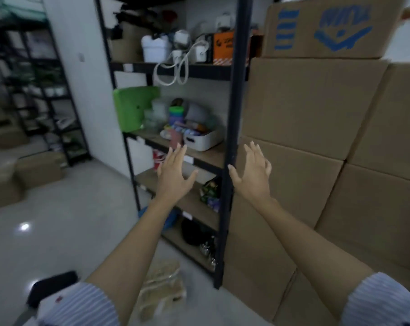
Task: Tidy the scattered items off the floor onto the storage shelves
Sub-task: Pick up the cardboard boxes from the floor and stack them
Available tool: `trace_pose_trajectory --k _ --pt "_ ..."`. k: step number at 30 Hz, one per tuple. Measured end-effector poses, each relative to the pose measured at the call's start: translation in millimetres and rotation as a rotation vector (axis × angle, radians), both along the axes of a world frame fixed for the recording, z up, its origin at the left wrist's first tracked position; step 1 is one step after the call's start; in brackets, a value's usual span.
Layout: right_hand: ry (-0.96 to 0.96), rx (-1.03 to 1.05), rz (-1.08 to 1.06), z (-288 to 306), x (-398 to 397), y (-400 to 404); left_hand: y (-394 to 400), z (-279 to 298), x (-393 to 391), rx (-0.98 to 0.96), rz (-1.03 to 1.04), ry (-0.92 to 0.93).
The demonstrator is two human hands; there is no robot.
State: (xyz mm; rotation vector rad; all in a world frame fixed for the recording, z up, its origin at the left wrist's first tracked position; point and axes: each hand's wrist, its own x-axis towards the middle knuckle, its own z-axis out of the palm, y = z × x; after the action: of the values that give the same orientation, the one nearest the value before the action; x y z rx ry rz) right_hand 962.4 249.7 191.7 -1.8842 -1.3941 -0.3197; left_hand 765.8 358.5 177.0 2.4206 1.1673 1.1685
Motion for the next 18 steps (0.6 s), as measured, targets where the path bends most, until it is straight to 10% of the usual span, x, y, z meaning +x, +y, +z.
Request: trace_pose_trajectory --k 18 --pt "0.391 -0.510 0.441 -206.3 -286.8 -10.6 -136.1 -216.1 -307.7 -0.894 0.560 -0.350"
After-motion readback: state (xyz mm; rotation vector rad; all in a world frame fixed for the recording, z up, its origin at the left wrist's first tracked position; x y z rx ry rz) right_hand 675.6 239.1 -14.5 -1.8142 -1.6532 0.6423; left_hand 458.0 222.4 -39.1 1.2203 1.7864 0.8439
